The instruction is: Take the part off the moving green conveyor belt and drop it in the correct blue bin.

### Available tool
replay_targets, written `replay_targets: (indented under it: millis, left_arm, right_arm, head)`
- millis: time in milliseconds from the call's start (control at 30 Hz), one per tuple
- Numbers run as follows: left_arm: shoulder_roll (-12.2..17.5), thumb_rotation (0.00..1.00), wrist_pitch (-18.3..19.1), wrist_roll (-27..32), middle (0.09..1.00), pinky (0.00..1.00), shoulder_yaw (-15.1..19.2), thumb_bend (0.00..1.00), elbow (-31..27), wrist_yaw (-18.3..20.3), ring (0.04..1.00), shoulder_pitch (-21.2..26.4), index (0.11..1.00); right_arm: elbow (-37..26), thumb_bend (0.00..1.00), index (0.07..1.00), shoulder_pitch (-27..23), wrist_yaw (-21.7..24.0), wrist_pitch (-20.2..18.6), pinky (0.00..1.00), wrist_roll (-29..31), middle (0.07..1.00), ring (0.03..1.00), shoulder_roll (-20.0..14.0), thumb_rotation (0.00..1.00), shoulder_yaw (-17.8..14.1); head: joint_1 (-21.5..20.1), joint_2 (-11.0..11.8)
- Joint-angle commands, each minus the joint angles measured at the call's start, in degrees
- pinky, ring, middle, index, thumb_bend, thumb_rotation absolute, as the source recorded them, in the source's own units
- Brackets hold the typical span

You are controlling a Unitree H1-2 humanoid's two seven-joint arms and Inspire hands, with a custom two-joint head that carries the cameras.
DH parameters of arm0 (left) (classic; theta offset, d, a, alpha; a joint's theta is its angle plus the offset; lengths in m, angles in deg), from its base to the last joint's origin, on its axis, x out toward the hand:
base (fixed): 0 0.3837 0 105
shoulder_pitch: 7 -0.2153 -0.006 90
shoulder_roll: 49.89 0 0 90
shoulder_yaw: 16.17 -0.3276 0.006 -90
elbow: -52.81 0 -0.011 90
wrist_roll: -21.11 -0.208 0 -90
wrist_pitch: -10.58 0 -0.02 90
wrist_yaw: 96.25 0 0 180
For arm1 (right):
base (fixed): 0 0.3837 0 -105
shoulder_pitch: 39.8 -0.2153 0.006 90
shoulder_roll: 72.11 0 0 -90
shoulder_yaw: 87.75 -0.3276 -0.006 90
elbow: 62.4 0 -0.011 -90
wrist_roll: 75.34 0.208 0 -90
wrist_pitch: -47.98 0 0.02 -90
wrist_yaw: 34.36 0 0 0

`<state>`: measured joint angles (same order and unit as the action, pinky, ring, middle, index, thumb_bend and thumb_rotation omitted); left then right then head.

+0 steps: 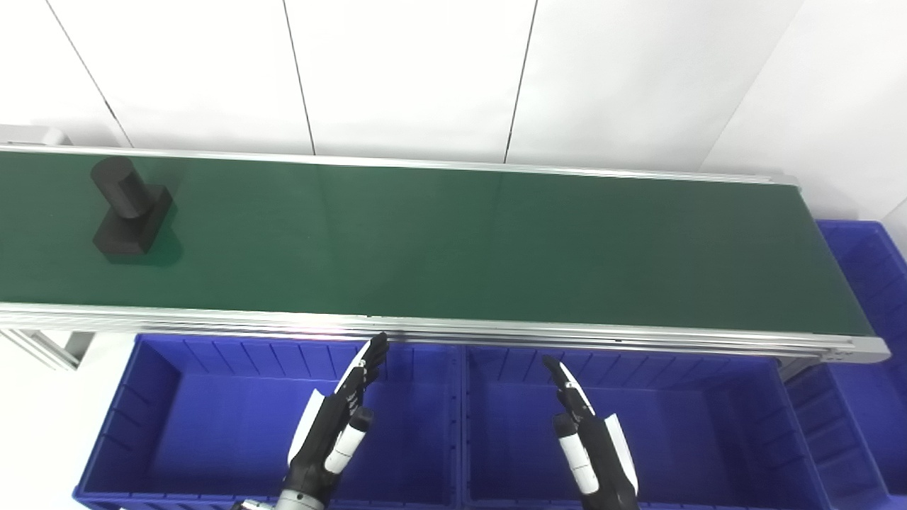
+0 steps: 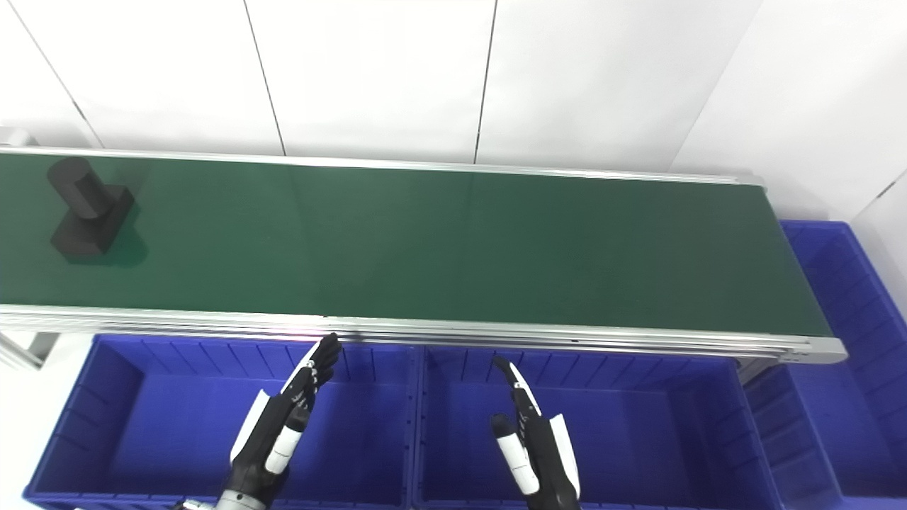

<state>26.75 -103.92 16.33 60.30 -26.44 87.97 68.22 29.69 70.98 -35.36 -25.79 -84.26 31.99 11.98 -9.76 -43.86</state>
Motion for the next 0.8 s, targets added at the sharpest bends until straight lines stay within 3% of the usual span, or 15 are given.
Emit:
replay_targets:
  millis: [0,300,567,767]
  left_arm:
    - [0.56,1.0,-2.4,0.5,0.946,0.95,-0.5,0.81,-2.69,-0.57,0.957,-0.23,0.934]
    - [1.42,1.0,-2.42,0.49,0.945,0.94,-1.77,0.81,-4.68,-1.84,0.956,-1.05,0.938]
    - [1.66,1.0,-2.42,2.53,0.951,0.95,-2.01,0.88,-9.1,-0.73,0.959,-3.28,0.953]
    - [2.08,1.0,-2.41,2.82,0.962,0.95,-1.97,0.84,-8.33,-0.06,0.966,-3.59,0.951]
  right_arm:
    - [-1.53,0.77,0.939,0.09,-0.3,4.79,0.98,-0.06,0.963,0.981,0.38,0.98,0.24]
    - [-2.76,0.78,0.929,0.88,-0.79,5.89,0.97,-0.24,0.955,0.971,0.95,0.97,0.13]
    - [-6.49,0.79,0.931,2.94,-0.64,6.46,1.0,-0.41,0.958,0.991,1.25,0.96,0.79]
    - [-6.14,0.78,0.939,3.19,-0.48,7.16,1.0,0.01,0.967,0.989,1.3,0.94,1.15]
  head:
    - [0.48,-0.01]
    - [1.29,0.85]
    - [1.85,1.24]
    - [1.76,2.54]
